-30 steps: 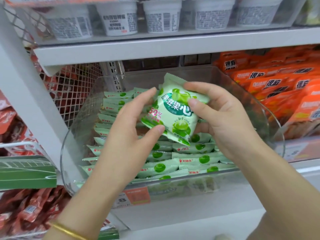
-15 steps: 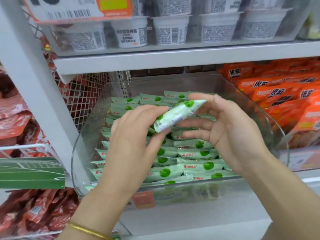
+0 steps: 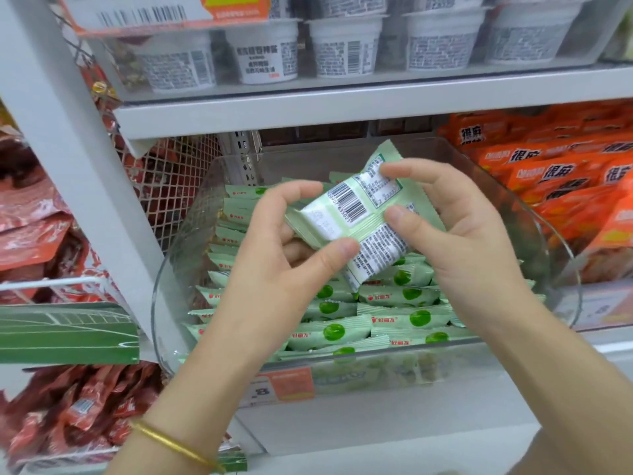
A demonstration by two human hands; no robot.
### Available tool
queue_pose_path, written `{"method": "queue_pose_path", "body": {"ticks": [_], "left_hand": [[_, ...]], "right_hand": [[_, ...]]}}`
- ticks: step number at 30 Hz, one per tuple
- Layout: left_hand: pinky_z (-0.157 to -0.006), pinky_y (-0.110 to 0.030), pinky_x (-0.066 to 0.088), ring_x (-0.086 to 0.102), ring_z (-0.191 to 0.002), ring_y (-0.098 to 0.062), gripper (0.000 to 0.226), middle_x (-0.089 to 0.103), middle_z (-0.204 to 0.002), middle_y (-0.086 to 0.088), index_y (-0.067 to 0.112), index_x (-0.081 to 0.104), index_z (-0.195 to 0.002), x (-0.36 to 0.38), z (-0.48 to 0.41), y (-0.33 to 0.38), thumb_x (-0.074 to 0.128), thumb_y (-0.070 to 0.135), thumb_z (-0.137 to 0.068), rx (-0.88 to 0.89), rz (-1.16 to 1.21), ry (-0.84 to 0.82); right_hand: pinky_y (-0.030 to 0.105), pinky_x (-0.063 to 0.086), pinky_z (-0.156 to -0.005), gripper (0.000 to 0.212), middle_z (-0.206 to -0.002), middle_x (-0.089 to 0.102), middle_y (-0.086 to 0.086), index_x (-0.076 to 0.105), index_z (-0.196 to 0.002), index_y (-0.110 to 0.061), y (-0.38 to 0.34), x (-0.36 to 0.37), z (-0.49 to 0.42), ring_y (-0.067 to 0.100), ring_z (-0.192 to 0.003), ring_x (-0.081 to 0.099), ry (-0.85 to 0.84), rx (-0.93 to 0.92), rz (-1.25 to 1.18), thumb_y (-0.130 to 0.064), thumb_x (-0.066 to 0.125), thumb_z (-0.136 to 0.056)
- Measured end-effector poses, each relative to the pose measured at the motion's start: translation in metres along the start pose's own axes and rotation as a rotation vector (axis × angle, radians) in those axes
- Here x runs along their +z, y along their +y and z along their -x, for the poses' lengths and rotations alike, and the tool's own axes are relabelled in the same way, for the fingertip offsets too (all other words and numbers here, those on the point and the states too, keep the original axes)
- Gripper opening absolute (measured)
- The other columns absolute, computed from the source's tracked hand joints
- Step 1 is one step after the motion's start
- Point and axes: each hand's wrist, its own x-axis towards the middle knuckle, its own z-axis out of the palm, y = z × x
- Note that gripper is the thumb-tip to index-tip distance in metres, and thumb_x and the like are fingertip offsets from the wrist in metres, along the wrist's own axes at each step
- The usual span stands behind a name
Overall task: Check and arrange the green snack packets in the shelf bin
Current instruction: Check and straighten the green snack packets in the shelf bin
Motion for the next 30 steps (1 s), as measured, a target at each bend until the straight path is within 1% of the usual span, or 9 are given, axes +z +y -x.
{"method": "queue_pose_path", "body": {"ticks": [4, 8, 11, 14, 17, 20, 24, 27, 30], "left_hand": [[-0.076, -0.039, 0.058, 0.07, -0.083, -0.02, 0.056, 0.071, -0.097, 0.006, 0.042, 0.046, -0.113, 0.0, 0.0, -0.003, 0.073, 0.015, -0.072, 0.037, -0.042, -0.007], [-0.074, -0.037, 0.059, 0.07, -0.082, -0.017, 0.065, 0.07, -0.099, 0.007, 0.045, 0.041, -0.119, 0.004, 0.0, 0.0, 0.07, 0.003, -0.079, 0.035, -0.04, 0.021], [-0.065, -0.022, 0.056, 0.066, -0.072, -0.005, 0.063, 0.059, -0.105, 0.003, 0.047, 0.033, -0.125, 0.002, -0.002, 0.0, 0.067, 0.013, -0.084, -0.034, -0.013, 0.165], [-0.089, -0.038, 0.05, 0.06, -0.088, -0.007, 0.054, 0.059, -0.101, 0.002, 0.044, 0.038, -0.128, -0.012, -0.009, -0.007, 0.066, 0.027, -0.085, -0.113, 0.02, 0.313], [-0.097, -0.047, 0.046, 0.059, -0.104, -0.013, 0.038, 0.061, -0.097, 0.004, 0.037, 0.05, -0.121, -0.02, -0.013, -0.013, 0.064, 0.026, -0.087, -0.198, 0.075, 0.332], [-0.081, -0.037, 0.054, 0.064, -0.1, -0.016, 0.024, 0.063, -0.103, -0.002, 0.03, 0.053, -0.114, -0.019, -0.015, -0.013, 0.059, 0.024, -0.091, -0.245, 0.111, 0.312], [-0.065, -0.029, 0.056, 0.067, -0.061, -0.011, 0.014, 0.064, -0.097, 0.001, 0.024, 0.051, -0.109, -0.021, -0.018, -0.007, 0.041, 0.029, -0.1, -0.217, 0.088, 0.38], [-0.072, -0.036, 0.052, 0.059, -0.058, -0.005, 0.012, 0.062, -0.095, 0.008, 0.032, 0.049, -0.107, -0.027, -0.021, -0.012, 0.042, 0.029, -0.099, -0.146, -0.19, 0.437], [-0.072, -0.035, 0.05, 0.057, -0.066, -0.005, 0.017, 0.06, -0.098, 0.01, 0.032, 0.049, -0.108, -0.031, -0.021, -0.016, 0.045, 0.02, -0.097, -0.159, -0.226, 0.423]], "right_hand": [[0.038, 0.039, -0.106, 0.036, -0.118, 0.061, -0.009, 0.061, -0.11, -0.027, 0.0, 0.0, -0.001, 0.005, -0.118, 0.053, 0.015, 0.023, -0.018, -0.005, 0.06, -0.082], [0.042, 0.042, -0.102, 0.034, -0.118, 0.062, -0.008, 0.062, -0.109, -0.028, 0.002, 0.0, 0.0, 0.009, -0.116, 0.055, 0.025, 0.055, -0.04, -0.009, 0.06, -0.081], [0.033, 0.05, -0.085, 0.032, -0.115, 0.066, -0.004, 0.068, -0.104, -0.028, 0.001, -0.002, -0.001, 0.013, -0.104, 0.062, 0.039, 0.135, -0.172, -0.013, 0.047, -0.086], [0.026, 0.052, -0.065, 0.05, -0.108, 0.07, 0.001, 0.07, -0.105, -0.02, -0.003, -0.002, 0.0, 0.017, -0.086, 0.067, -0.011, 0.223, -0.273, 0.007, 0.034, -0.083], [0.026, 0.054, -0.078, 0.055, -0.114, 0.059, -0.004, 0.067, -0.11, -0.026, -0.002, 0.004, 0.001, 0.009, -0.096, 0.062, -0.053, 0.089, 0.078, 0.017, 0.049, -0.08], [0.014, 0.035, -0.1, 0.031, -0.126, 0.044, -0.006, 0.068, -0.102, -0.028, 0.0, 0.009, -0.006, 0.003, -0.117, 0.044, -0.051, -0.077, 0.414, -0.01, 0.073, -0.078], [0.011, 0.037, -0.084, 0.02, -0.111, 0.059, -0.005, 0.068, -0.093, -0.014, 0.003, 0.015, -0.017, 0.0, -0.099, 0.05, -0.021, -0.146, 0.501, -0.027, 0.068, -0.078], [0.029, 0.046, -0.077, 0.025, -0.094, 0.066, -0.003, 0.067, -0.1, -0.011, 0.009, 0.021, -0.018, 0.01, -0.086, 0.057, 0.047, -0.089, 0.544, -0.029, 0.069, -0.082], [0.034, 0.048, -0.082, 0.029, -0.101, 0.069, -0.002, 0.067, -0.109, -0.015, 0.01, 0.027, -0.018, 0.016, -0.095, 0.062, 0.014, -0.064, 0.615, -0.027, 0.07, -0.082]]}}
